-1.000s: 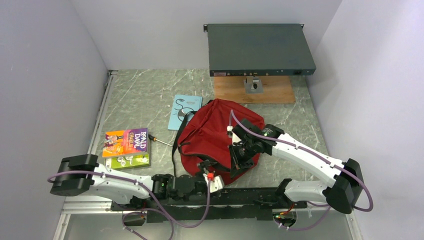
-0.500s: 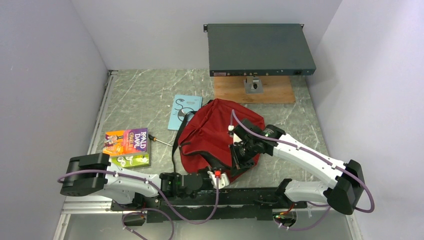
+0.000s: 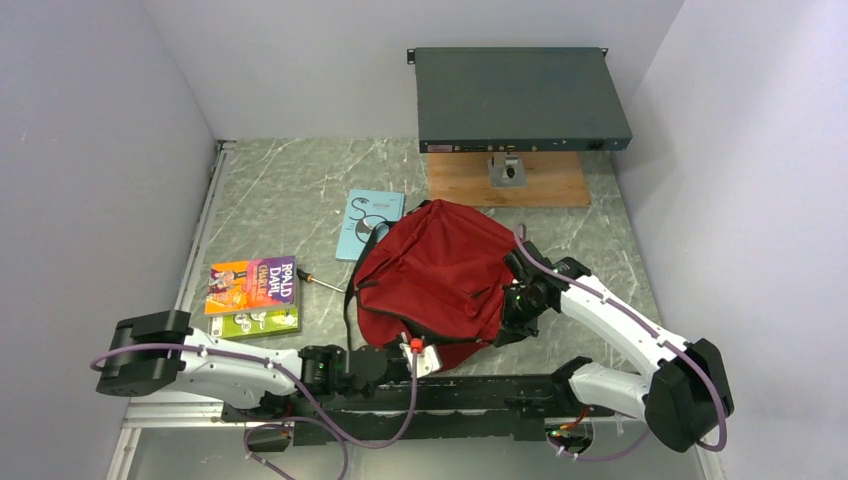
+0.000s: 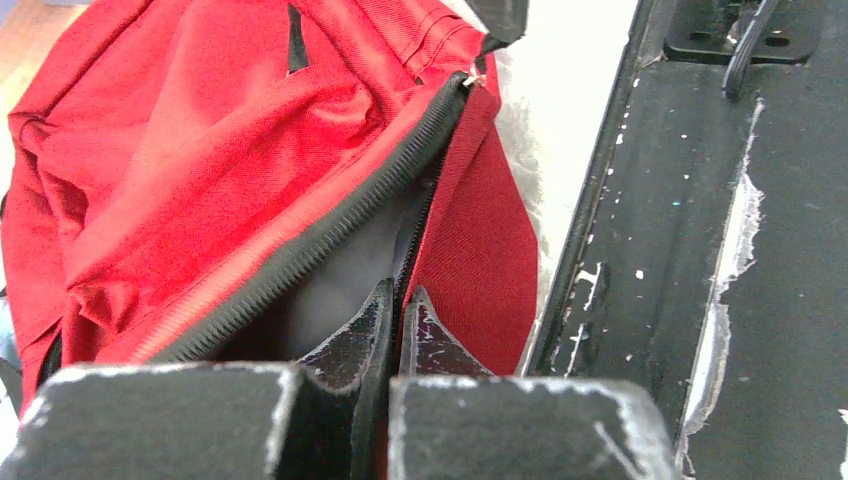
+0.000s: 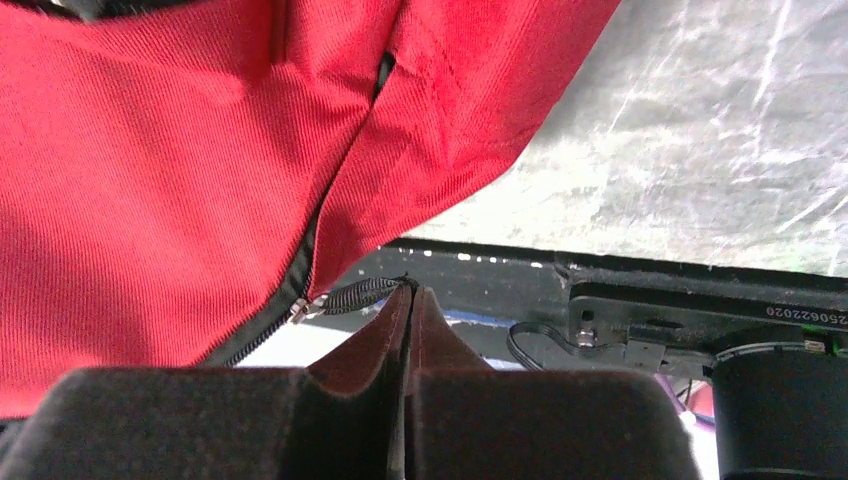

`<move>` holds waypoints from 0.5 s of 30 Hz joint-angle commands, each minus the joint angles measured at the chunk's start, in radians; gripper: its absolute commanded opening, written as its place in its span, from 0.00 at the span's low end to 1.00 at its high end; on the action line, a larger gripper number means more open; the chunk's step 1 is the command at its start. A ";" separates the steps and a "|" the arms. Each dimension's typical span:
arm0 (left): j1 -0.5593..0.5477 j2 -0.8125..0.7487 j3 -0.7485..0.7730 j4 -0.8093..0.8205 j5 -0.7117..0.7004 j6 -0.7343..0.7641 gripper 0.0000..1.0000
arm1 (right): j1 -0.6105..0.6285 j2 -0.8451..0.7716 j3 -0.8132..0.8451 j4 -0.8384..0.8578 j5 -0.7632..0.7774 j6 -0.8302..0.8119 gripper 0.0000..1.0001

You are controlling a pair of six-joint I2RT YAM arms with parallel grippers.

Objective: Pack the student bag
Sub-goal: Unzip the student bag at the center of the board.

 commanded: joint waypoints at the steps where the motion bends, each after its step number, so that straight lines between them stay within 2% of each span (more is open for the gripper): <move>1: 0.003 0.016 0.034 0.033 0.064 -0.044 0.00 | -0.034 0.011 0.041 -0.052 0.274 0.036 0.00; 5: 0.004 0.116 0.109 0.077 0.185 -0.079 0.00 | -0.043 -0.018 0.090 -0.065 0.359 0.016 0.00; 6: 0.004 0.135 0.124 0.093 0.212 -0.093 0.03 | -0.043 -0.034 0.107 -0.050 0.329 -0.019 0.00; 7: 0.005 0.146 0.138 0.097 0.232 -0.117 0.12 | -0.043 -0.061 0.129 -0.030 0.293 -0.065 0.01; 11: 0.073 0.115 0.174 0.034 0.404 -0.274 0.65 | -0.030 -0.139 0.206 0.045 0.111 -0.244 0.53; 12: 0.103 0.092 0.183 -0.006 0.448 -0.318 0.78 | -0.020 -0.145 0.226 0.051 0.097 -0.282 0.61; 13: 0.146 0.063 0.194 -0.050 0.515 -0.356 0.85 | -0.006 -0.147 0.243 0.061 0.079 -0.315 0.66; 15: 0.208 -0.003 0.223 -0.147 0.625 -0.410 0.93 | 0.044 -0.151 0.264 0.095 0.059 -0.362 0.73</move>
